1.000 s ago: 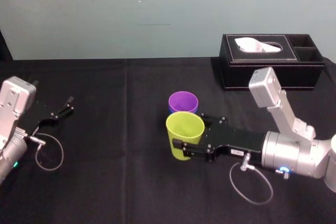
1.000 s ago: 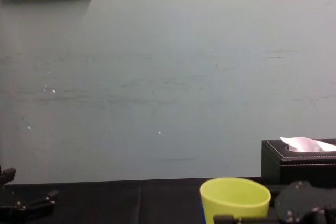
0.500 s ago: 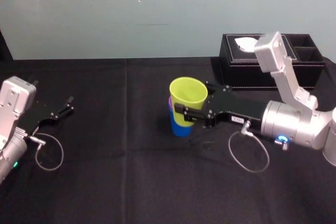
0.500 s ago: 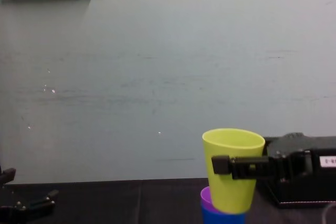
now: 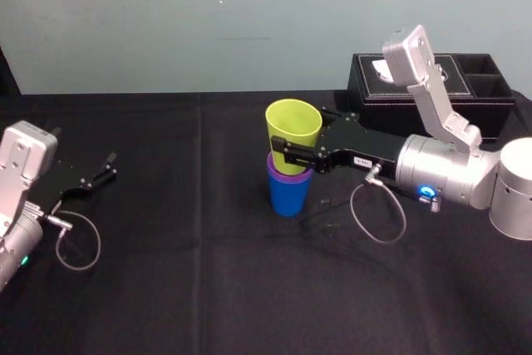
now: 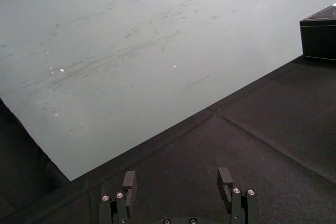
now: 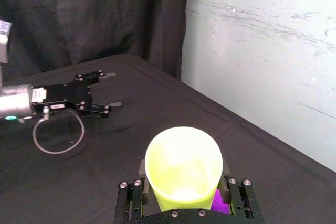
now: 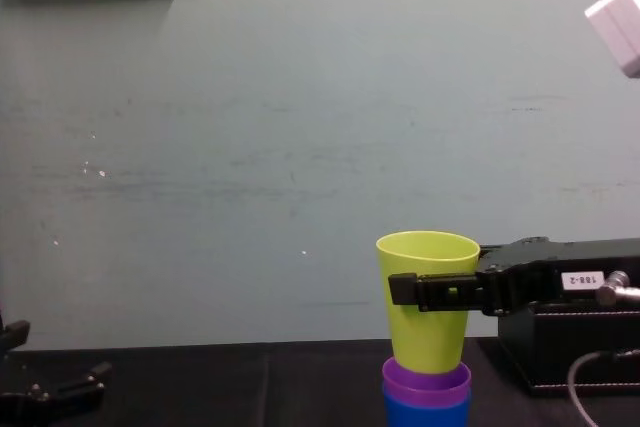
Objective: Stack the three plastic cups sequentially using one hand.
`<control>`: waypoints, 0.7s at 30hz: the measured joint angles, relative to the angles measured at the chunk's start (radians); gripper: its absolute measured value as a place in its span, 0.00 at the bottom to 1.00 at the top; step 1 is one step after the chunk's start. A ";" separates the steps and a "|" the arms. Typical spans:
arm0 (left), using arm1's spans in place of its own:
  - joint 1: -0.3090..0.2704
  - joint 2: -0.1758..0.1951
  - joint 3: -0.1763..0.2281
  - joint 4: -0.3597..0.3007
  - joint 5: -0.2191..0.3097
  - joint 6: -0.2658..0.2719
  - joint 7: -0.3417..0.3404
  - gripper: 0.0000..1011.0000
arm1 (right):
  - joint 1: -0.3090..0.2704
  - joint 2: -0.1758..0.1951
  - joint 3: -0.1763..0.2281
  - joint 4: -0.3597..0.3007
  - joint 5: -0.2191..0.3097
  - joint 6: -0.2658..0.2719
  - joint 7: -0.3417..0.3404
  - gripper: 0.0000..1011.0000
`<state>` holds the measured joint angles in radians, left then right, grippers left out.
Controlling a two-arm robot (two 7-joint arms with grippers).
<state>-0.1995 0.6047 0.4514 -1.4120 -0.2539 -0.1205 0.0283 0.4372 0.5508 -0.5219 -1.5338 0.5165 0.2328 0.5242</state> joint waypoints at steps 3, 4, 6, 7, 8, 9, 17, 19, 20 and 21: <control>0.000 0.000 0.000 0.000 0.000 0.000 0.000 1.00 | 0.019 -0.015 -0.003 0.030 -0.005 0.004 -0.002 0.73; 0.000 0.000 0.000 0.000 0.000 0.000 0.000 1.00 | 0.022 -0.018 -0.004 0.036 -0.006 0.005 -0.002 0.73; 0.000 0.000 0.000 0.000 0.000 0.000 0.000 1.00 | 0.028 -0.023 -0.004 0.046 -0.006 0.006 -0.002 0.73; 0.000 0.000 0.000 0.000 0.000 0.000 0.000 1.00 | 0.033 -0.027 -0.005 0.055 -0.007 0.007 -0.002 0.73; 0.000 0.000 0.000 0.000 0.000 0.000 0.000 1.00 | 0.036 -0.030 -0.005 0.060 -0.007 0.007 -0.002 0.73; 0.000 0.000 0.000 0.000 0.000 0.000 0.000 1.00 | 0.037 -0.032 -0.006 0.064 -0.007 0.007 -0.002 0.73; 0.000 0.000 0.000 0.000 0.000 0.000 0.000 1.00 | 0.054 -0.047 -0.010 0.096 -0.012 0.009 -0.001 0.73; 0.000 0.000 0.000 0.000 0.000 0.000 0.000 1.00 | 0.055 -0.049 -0.011 0.099 -0.013 0.010 -0.001 0.73; 0.000 0.000 0.000 0.000 0.000 0.000 0.000 1.00 | 0.056 -0.050 -0.011 0.100 -0.013 0.010 -0.001 0.73; 0.000 0.000 0.000 0.000 0.000 0.000 0.000 1.00 | 0.057 -0.051 -0.012 0.103 -0.014 0.011 0.000 0.73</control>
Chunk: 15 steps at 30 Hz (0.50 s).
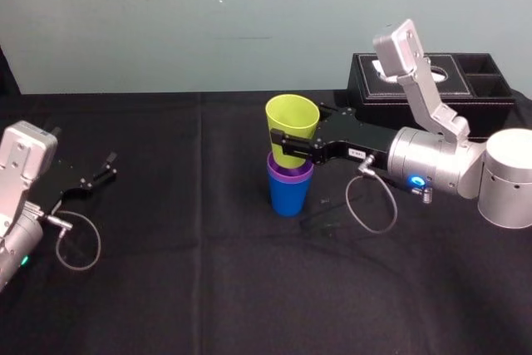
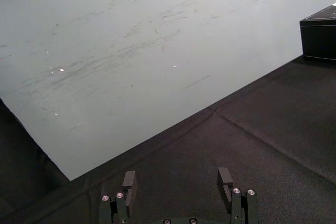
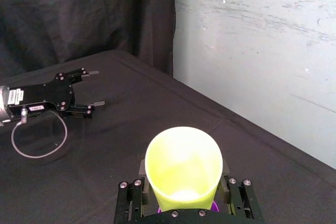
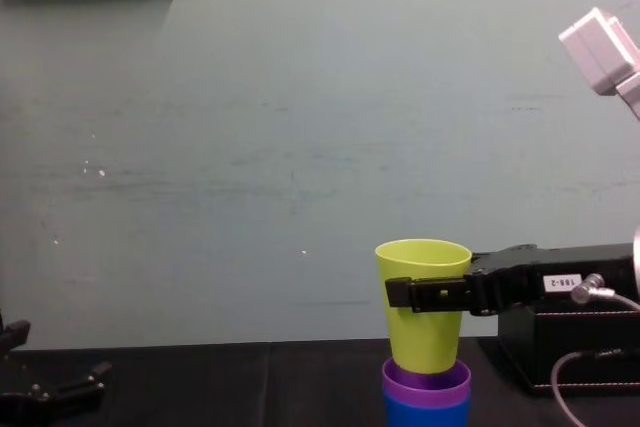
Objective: Stack the three plastic cups sequentially using one hand.
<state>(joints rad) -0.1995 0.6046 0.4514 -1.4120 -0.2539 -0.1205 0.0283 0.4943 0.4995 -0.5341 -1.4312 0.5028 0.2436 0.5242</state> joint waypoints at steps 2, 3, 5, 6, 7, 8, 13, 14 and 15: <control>0.000 0.000 0.000 0.000 0.000 0.000 0.000 1.00 | 0.001 -0.001 -0.001 0.003 -0.001 0.001 0.001 0.73; 0.000 0.000 0.000 0.000 0.000 0.000 0.000 1.00 | 0.002 -0.003 -0.002 0.006 -0.002 0.001 0.001 0.73; 0.000 0.000 0.000 0.000 0.000 0.000 0.000 1.00 | 0.004 -0.005 -0.003 0.011 -0.004 0.002 0.002 0.73; 0.000 0.000 0.000 0.000 0.000 0.000 0.000 1.00 | 0.004 -0.005 -0.003 0.011 -0.004 0.002 0.002 0.73; 0.000 0.000 0.000 0.000 0.000 0.000 0.000 1.00 | 0.005 -0.006 -0.003 0.013 -0.004 0.002 0.002 0.73; 0.000 0.000 0.000 0.000 0.000 0.000 0.000 1.00 | 0.005 -0.006 -0.003 0.014 -0.005 0.002 0.002 0.73; 0.000 0.000 0.000 0.000 0.000 0.000 0.000 1.00 | 0.008 -0.012 -0.003 0.024 -0.007 0.003 0.003 0.73; 0.000 0.000 0.000 0.000 0.000 0.000 0.000 1.00 | 0.010 -0.013 -0.003 0.027 -0.007 0.003 0.003 0.73; 0.000 0.000 0.000 0.000 0.000 0.000 0.000 1.00 | 0.010 -0.013 -0.003 0.028 -0.007 0.003 0.003 0.73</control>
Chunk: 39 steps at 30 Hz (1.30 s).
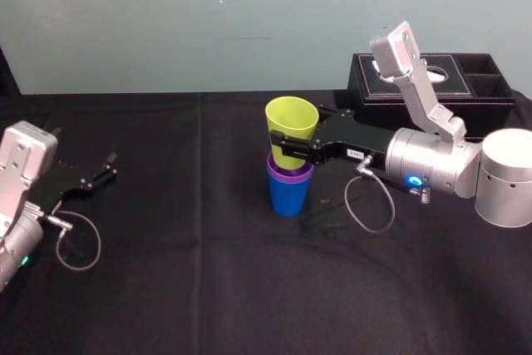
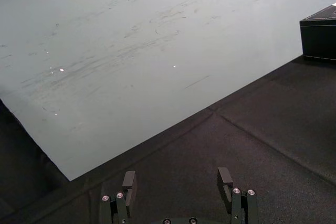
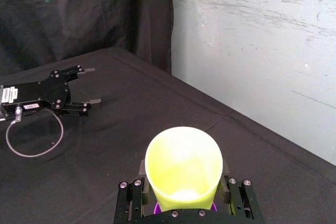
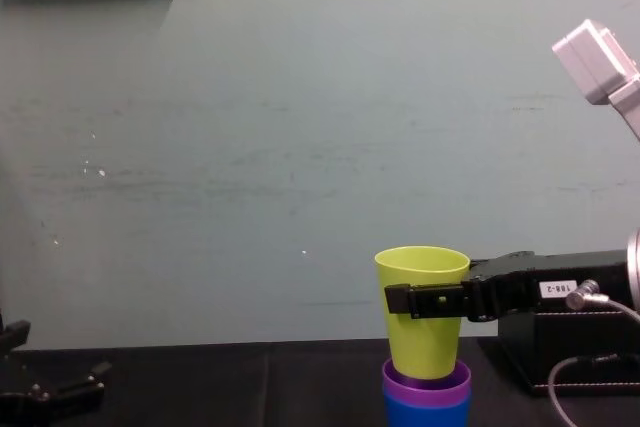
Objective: Stack the three plastic cups sequentially using one hand.
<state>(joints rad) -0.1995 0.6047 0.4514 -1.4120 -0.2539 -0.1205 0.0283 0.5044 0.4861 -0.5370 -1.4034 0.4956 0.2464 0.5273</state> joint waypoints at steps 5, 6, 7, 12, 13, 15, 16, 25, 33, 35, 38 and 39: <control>0.000 0.000 0.000 0.000 0.000 0.000 0.000 1.00 | 0.002 -0.002 0.000 0.007 -0.002 0.000 0.002 0.73; 0.000 0.000 0.000 0.000 0.000 0.000 0.000 1.00 | 0.002 -0.003 -0.001 0.009 -0.002 0.000 0.002 0.73; 0.000 0.000 0.000 0.000 0.000 0.000 0.000 1.00 | 0.003 -0.004 -0.001 0.012 -0.003 -0.001 0.003 0.73; 0.000 0.000 0.000 0.000 0.000 0.000 0.000 1.00 | 0.006 -0.009 -0.002 0.027 -0.006 -0.007 0.007 0.73; 0.000 0.000 0.000 0.000 0.000 0.000 0.000 1.00 | 0.007 -0.011 -0.002 0.031 -0.007 -0.009 0.008 0.73; 0.000 0.000 0.000 0.000 0.000 0.000 0.000 1.00 | 0.007 -0.011 -0.002 0.034 -0.008 -0.010 0.009 0.73; 0.000 0.000 0.000 0.000 0.000 0.000 0.000 1.00 | 0.007 -0.012 -0.002 0.037 -0.008 -0.012 0.010 0.73; 0.000 0.000 0.000 0.000 0.000 0.000 0.000 1.00 | 0.009 -0.018 -0.001 0.051 -0.011 -0.019 0.014 0.73; 0.000 0.000 0.000 0.000 0.000 0.000 0.000 1.00 | 0.013 -0.026 -0.002 0.070 -0.012 -0.024 0.020 0.73; 0.000 0.000 0.000 0.000 0.000 0.000 0.000 1.00 | 0.013 -0.027 -0.003 0.074 -0.012 -0.025 0.023 0.73; 0.000 0.000 0.000 0.000 0.000 0.000 0.000 1.00 | 0.013 -0.029 -0.003 0.079 -0.012 -0.027 0.025 0.73; 0.000 0.000 0.000 0.000 0.000 0.000 0.000 1.00 | 0.013 -0.029 -0.003 0.079 -0.012 -0.027 0.025 0.73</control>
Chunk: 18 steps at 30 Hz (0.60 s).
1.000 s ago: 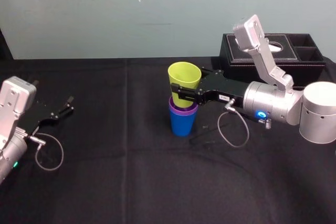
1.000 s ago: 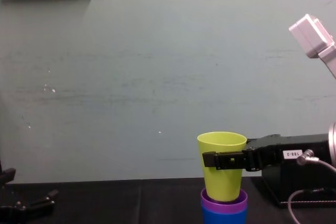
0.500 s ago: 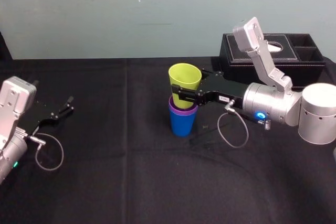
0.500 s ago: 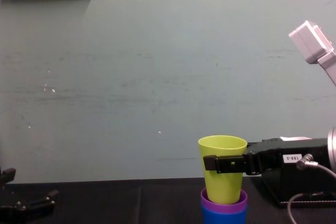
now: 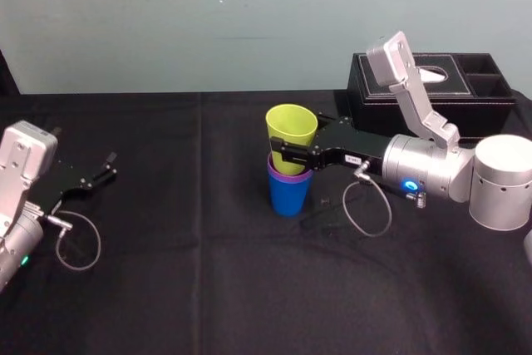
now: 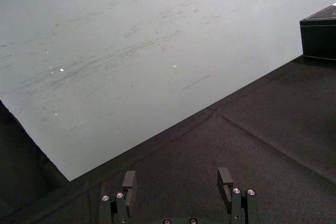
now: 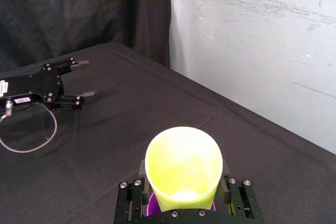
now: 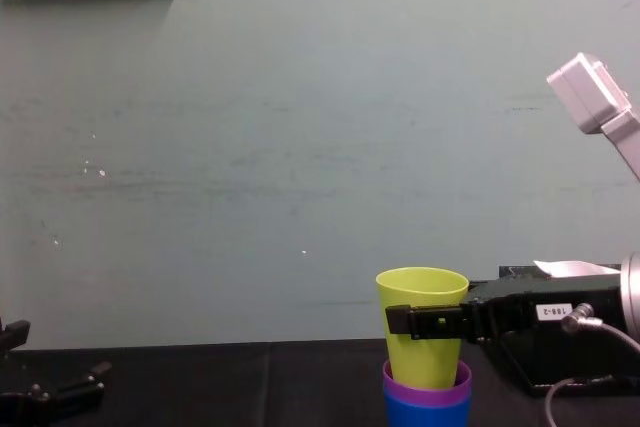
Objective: Stack the three plastic cups sequentially using one hand.
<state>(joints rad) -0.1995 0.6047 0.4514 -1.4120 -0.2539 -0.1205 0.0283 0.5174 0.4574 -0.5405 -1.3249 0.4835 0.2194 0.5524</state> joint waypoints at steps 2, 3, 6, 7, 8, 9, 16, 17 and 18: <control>0.000 0.000 0.000 0.000 0.000 0.000 0.000 1.00 | 0.000 0.000 0.000 0.000 0.000 0.000 0.000 0.73; 0.000 0.000 0.000 0.000 0.000 0.000 0.000 1.00 | 0.000 0.000 0.000 0.000 0.000 0.000 0.000 0.73; 0.000 0.000 0.000 0.000 0.000 0.000 0.000 1.00 | 0.000 0.000 0.000 -0.001 0.000 0.000 0.000 0.73; 0.000 0.000 0.000 0.000 0.000 0.000 0.000 1.00 | 0.000 0.000 0.000 -0.001 0.000 0.000 0.000 0.73; 0.000 0.000 0.000 0.000 0.000 0.000 0.000 1.00 | 0.000 0.000 0.000 -0.001 0.000 0.000 0.000 0.76; 0.000 0.000 0.000 0.000 0.000 0.000 0.000 1.00 | 0.000 0.000 0.000 -0.001 0.001 0.000 0.000 0.77; 0.000 0.000 0.000 0.000 0.000 0.000 0.000 1.00 | 0.000 0.001 0.000 -0.002 0.001 0.000 0.000 0.94; 0.000 0.000 0.000 0.000 0.000 0.000 0.000 1.00 | 0.000 0.001 0.000 -0.002 0.001 0.000 -0.001 0.96; 0.000 0.000 0.000 0.000 0.000 0.000 0.000 1.00 | 0.000 0.001 0.000 -0.003 0.001 0.000 -0.001 0.98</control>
<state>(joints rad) -0.1995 0.6047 0.4514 -1.4120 -0.2539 -0.1205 0.0283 0.5171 0.4585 -0.5405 -1.3275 0.4844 0.2195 0.5519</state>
